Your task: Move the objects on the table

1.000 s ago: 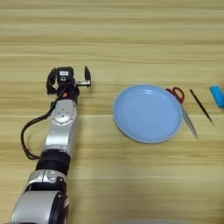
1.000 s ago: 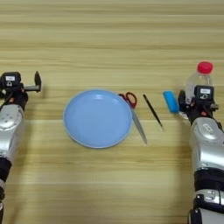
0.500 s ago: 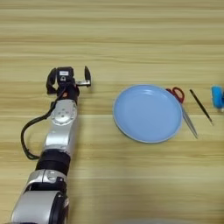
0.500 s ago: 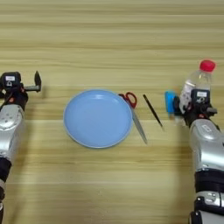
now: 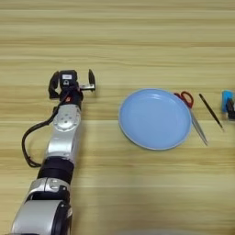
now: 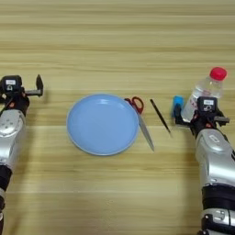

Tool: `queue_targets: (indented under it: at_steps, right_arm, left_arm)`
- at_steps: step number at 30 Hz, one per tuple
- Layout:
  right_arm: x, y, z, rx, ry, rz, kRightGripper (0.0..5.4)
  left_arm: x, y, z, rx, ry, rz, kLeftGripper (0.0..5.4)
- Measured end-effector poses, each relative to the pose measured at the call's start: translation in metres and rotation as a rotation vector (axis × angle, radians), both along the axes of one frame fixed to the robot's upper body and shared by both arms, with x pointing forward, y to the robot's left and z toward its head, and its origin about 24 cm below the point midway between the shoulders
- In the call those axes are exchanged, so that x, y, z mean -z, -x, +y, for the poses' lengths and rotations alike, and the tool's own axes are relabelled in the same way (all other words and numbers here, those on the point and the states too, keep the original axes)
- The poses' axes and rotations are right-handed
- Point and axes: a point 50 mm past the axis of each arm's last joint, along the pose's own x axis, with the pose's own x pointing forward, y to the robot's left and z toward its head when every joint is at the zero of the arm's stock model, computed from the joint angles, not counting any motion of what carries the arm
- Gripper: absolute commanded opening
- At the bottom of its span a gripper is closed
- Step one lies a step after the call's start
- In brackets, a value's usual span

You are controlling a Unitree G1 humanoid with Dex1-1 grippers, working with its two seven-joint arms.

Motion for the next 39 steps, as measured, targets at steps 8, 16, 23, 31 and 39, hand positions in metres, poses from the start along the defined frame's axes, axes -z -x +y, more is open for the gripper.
queue_targets:
  at_steps: [8, 16, 23, 31, 39]
  right_arm:
    - [-0.004, 0.001, 0.003, -0.005, 0.009, -0.013, 5.37]
    - [-0.007, 0.002, 0.002, 0.008, 0.037, -0.030, 5.37]
    - [-0.010, 0.002, 0.002, 0.006, 0.051, -0.043, 5.37]
    - [-0.012, 0.002, 0.001, 0.020, 0.077, -0.059, 5.37]
    - [-0.014, 0.005, 0.003, 0.009, 0.108, -0.065, 5.37]
  left_arm:
    - [0.000, 0.000, 0.000, 0.000, 0.000, 0.000, 5.40]
    - [0.000, 0.000, 0.000, 0.001, 0.000, 0.000, 5.40]
    - [0.000, 0.000, 0.000, 0.001, 0.000, 0.000, 5.40]
    - [0.000, 0.000, 0.000, 0.001, 0.000, 0.000, 5.40]
    - [0.000, 0.000, 0.000, 0.000, 0.000, 0.000, 5.40]
